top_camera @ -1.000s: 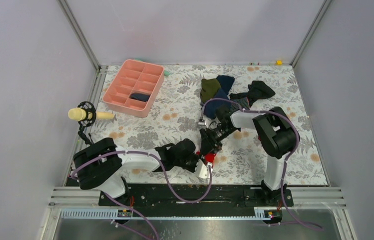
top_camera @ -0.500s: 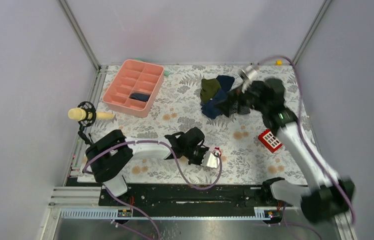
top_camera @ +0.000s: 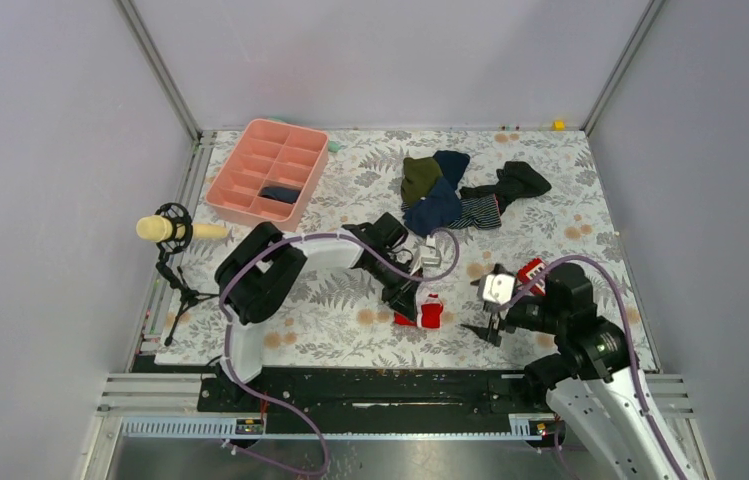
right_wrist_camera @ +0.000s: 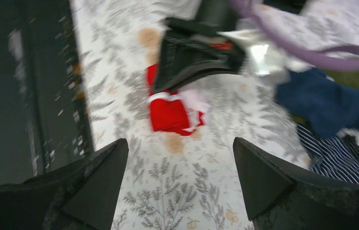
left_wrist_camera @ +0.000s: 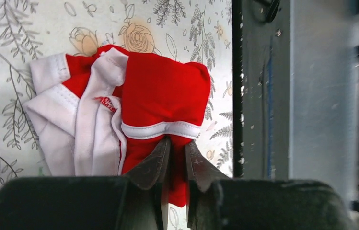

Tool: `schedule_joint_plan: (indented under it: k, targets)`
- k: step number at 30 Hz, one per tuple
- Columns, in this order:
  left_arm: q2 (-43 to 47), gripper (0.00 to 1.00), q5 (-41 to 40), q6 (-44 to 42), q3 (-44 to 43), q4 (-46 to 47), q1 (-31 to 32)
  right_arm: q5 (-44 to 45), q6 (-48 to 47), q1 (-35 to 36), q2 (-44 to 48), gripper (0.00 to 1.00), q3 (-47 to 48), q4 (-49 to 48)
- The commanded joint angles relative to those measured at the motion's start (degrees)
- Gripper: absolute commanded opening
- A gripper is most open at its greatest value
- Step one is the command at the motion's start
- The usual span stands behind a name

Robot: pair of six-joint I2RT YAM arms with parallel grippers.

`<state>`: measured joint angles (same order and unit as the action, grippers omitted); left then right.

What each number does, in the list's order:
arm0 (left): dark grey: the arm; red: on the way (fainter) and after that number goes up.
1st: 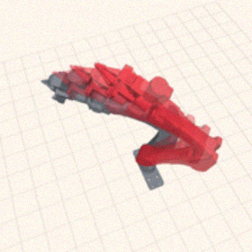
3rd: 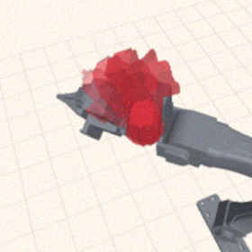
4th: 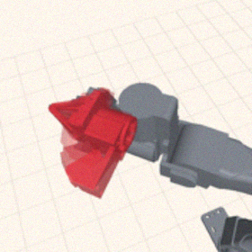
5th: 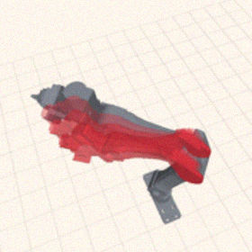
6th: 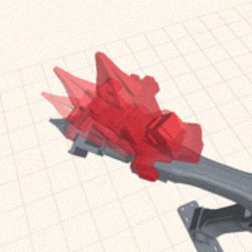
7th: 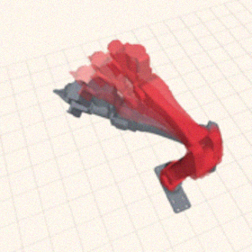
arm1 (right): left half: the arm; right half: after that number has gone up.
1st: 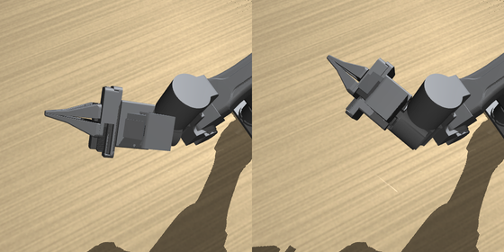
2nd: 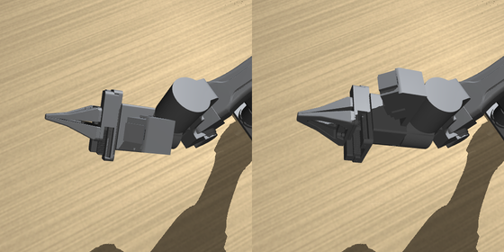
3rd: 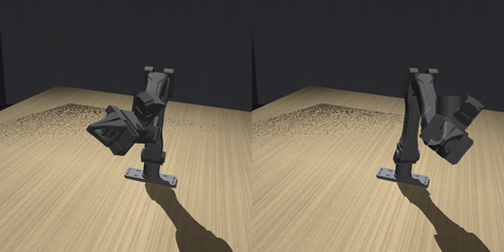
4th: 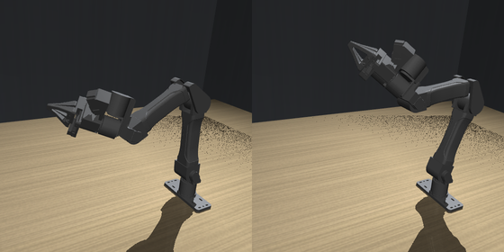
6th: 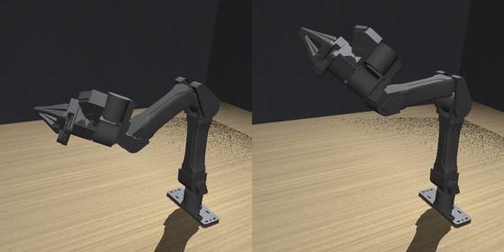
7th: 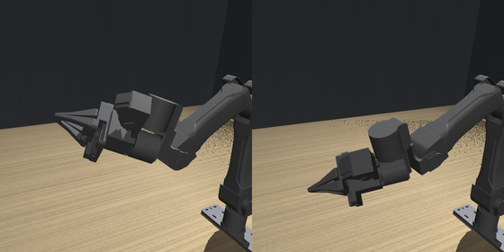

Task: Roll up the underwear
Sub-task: Roll the underwear to the center of the board.

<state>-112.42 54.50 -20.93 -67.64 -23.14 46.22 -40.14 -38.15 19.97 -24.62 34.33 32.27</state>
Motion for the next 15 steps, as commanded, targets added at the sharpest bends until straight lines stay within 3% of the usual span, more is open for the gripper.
schedule_joint_plan:
  k: [1, 7, 10, 15]
  targets:
    - [-6.39, 0.0, 1.93, 13.29, 0.07, -8.93, -1.35, -2.27, -17.38, 8.33, -4.08, 0.86, -0.51, 11.86]
    - [-10.78, 0.0, 5.38, 18.79, -4.13, -9.42, -4.58, 11.47, -15.22, 21.73, -16.2, 0.85, -5.52, -5.43]
    - [-12.17, 0.0, 5.53, 19.95, -5.35, -9.9, -5.69, 18.24, -4.41, 22.92, -24.22, 0.85, -5.53, -18.99]
    - [-16.31, 0.0, 6.6, 20.09, -10.72, -14.62, -7.2, 20.29, 0.93, 23.64, -34.1, 0.82, -1.77, -24.85]
